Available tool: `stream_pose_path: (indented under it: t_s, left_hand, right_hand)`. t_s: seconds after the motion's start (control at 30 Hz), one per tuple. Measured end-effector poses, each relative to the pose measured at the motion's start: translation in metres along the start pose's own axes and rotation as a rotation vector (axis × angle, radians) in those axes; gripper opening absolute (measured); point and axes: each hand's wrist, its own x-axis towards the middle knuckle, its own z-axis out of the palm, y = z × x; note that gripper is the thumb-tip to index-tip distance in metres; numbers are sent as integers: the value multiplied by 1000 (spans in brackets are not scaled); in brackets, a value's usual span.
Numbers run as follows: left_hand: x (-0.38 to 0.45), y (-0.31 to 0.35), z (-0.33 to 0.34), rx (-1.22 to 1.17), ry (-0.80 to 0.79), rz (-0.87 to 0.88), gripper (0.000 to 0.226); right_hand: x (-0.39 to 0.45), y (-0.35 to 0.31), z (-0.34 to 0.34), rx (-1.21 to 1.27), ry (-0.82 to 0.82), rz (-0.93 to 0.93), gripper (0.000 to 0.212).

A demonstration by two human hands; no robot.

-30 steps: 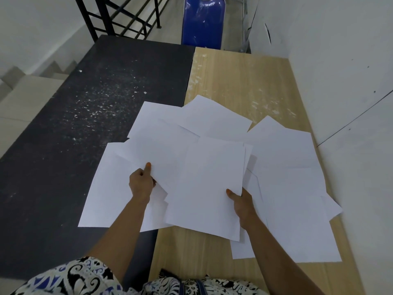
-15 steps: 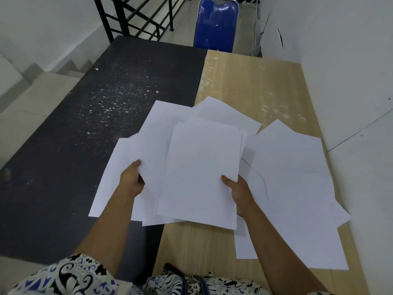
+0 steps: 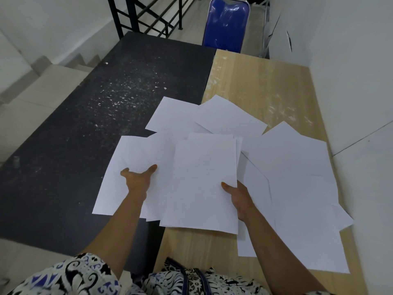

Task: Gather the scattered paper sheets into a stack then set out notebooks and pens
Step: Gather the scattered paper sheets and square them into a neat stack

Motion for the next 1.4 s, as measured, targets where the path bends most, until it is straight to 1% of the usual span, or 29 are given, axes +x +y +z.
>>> stream_pose_path:
  t_s: [0.03, 0.1, 0.17, 0.2, 0.27, 0.33, 0.37, 0.4, 0.43, 0.47, 0.53, 0.6, 0.63, 0.73, 0.77, 0.87, 0.93, 1.0, 1.03, 1.1, 1.13, 1.17, 1.23, 1.27, 1.3, 1.33, 1.37, 1.4]
  left_hand:
    - [2, 1, 1, -64, -55, -57, 84]
    - [4, -1, 2, -99, -240, -127, 66]
    - [2, -6, 4, 10, -428, -122, 64]
    - [-3, -8, 6, 51, -466, -102, 57]
    - [-10, -12, 11, 59, -437, -91, 42]
    - [-13, -16, 13, -59, -438, -161, 37]
    - [-15, -17, 14, -129, -474, -209, 38]
    - [-18, -18, 15, -136, -513, -224, 43]
    - [-19, -19, 15, -95, -546, -218, 49]
    - [-22, -19, 16, -2, -566, -183, 55]
    - [-27, -20, 17, 141, -616, -88, 63]
    - [-28, -24, 20, 188, -657, -37, 70]
    - [-29, -24, 21, 193, -664, -7, 68]
    - [-42, -20, 25, 175, -686, 81, 41]
    - [-44, -20, 26, 166, -683, 96, 37]
    - [-46, -17, 25, 136, -603, 109, 33]
    - [-45, -11, 20, 126, -607, 87, 30]
    - [-45, 0, 13, 104, -671, 80, 38]
    - [-45, 6, 9, 98, -708, 86, 49]
    - [-46, 18, 2, 96, -795, 66, 76]
    - [-45, 22, 0, 95, -842, 44, 81]
    - [-44, 25, -2, 93, -872, 20, 77]
    - [-48, 31, -6, 80, -876, -26, 46]
    - [-47, 33, -7, 84, -856, -51, 32]
    - [-46, 33, -9, 97, -842, -70, 25]
    - [-44, 32, -10, 115, -829, -84, 23]
    - [-43, 32, -10, 139, -821, -97, 23]
    - [-41, 31, -10, 166, -813, -100, 23]
  right_hand:
    - [-1, -1, 0, 10, -13, 1, 29]
    - [-2, -2, 0, 53, -43, 7, 30]
    - [1, -1, 2, 77, -53, 14, 34]
    - [4, -1, 4, 63, -44, 15, 36]
    - [9, 3, 6, -12, -10, 35, 39]
    - [13, 8, 7, -135, 11, 70, 40]
    - [15, 11, 6, -218, 20, 75, 40]
    - [16, 14, 5, -303, 35, 72, 40]
    - [16, 17, 5, -363, 48, 70, 41]
    - [15, 17, 4, -391, 45, 70, 42]
    - [11, 17, 4, -403, -5, 79, 42]
    - [9, 16, 4, -399, -53, 71, 39]
    - [8, 17, 4, -394, -47, 59, 38]
    - [7, 18, 6, -332, 24, 16, 37]
    - [6, 19, 6, -313, 41, 0, 38]
    - [4, 18, 2, -261, 63, -42, 34]
    - [0, 14, -2, -202, 58, -82, 26]
    - [-3, 9, -5, -114, 23, -116, 20]
    - [-5, 4, -7, -66, 11, -131, 19]
    - [-6, -3, -10, 37, -19, -157, 24]
    - [-6, -6, -11, 74, -39, -165, 28]
    - [-6, -9, -11, 94, -64, -177, 32]
    - [-5, -13, -10, 118, -93, -188, 41]
    - [-3, -14, -10, 128, -101, -173, 53]
    - [-1, -13, -11, 136, -112, -146, 67]
    - [1, -13, -12, 139, -132, -113, 74]
    - [1, -14, -13, 132, -148, -76, 72]
    - [3, -13, -15, 112, -149, -38, 65]
